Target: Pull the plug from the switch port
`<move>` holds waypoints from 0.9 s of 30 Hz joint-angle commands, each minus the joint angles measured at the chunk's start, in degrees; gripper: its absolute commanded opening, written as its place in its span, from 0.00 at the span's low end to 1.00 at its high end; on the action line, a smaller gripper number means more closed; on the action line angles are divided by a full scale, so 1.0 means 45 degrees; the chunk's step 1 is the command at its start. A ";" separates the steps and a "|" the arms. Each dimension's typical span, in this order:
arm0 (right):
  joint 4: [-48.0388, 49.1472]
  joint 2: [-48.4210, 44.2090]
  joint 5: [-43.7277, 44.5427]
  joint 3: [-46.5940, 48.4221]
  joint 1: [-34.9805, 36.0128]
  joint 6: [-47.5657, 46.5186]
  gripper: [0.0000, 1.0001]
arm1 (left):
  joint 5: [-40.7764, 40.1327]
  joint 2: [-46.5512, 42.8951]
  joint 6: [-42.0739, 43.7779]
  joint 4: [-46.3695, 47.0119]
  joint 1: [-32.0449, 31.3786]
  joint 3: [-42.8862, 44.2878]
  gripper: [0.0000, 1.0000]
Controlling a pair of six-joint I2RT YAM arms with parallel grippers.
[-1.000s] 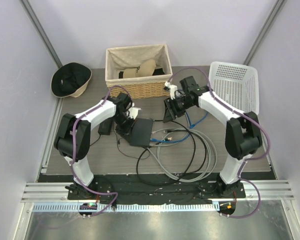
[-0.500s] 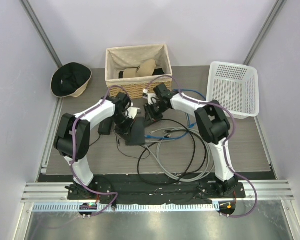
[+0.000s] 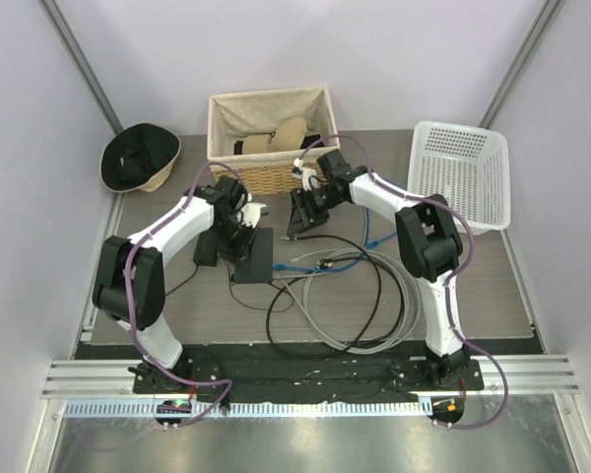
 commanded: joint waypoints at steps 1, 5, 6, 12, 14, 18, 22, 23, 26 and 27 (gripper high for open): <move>0.0076 -0.0628 -0.2797 -0.0375 0.0226 -0.0110 0.58 | -0.0543 0.0034 0.0267 0.0024 0.0640 -0.0425 0.00; 0.0389 -0.0295 -0.3774 -0.0806 0.0578 0.0222 0.61 | -0.0544 0.0482 0.0326 0.0083 0.0778 -0.0563 0.00; 0.0409 -0.0217 -0.3949 -0.0845 0.0675 0.0261 0.62 | -0.0524 0.0561 0.0306 0.0064 0.0778 -0.0543 0.00; 0.0507 0.0622 -0.4205 -0.0729 0.0949 0.0496 0.66 | -0.0895 0.1399 0.0306 0.0395 0.0778 -0.0680 0.00; 0.0448 0.0915 -0.3992 -0.0689 0.1027 0.0516 0.65 | -0.1012 0.1596 0.0306 0.0629 0.0778 -0.0835 0.00; 0.0138 0.1286 -0.3619 -0.0690 0.1086 0.0419 0.64 | -0.1246 0.2044 0.0384 0.1059 0.0778 -0.1129 0.00; -0.0059 0.1404 -0.3482 -0.0846 0.1086 0.0165 0.63 | -0.1266 0.2357 0.0326 0.1294 0.0778 -0.1129 0.00; -0.0137 0.1463 -0.3540 -0.0845 0.1086 0.0145 0.62 | -0.1227 0.2397 0.0326 0.1294 0.0778 -0.1129 0.00; -0.0099 0.1736 -0.3638 -0.0690 0.1086 0.0183 0.59 | -0.1227 0.2514 0.0306 0.1314 0.0778 -0.1109 0.00; -0.0079 0.1775 -0.3619 -0.0650 0.1106 0.0203 0.57 | -0.1208 0.2534 0.0306 0.1314 0.0797 -0.1109 0.00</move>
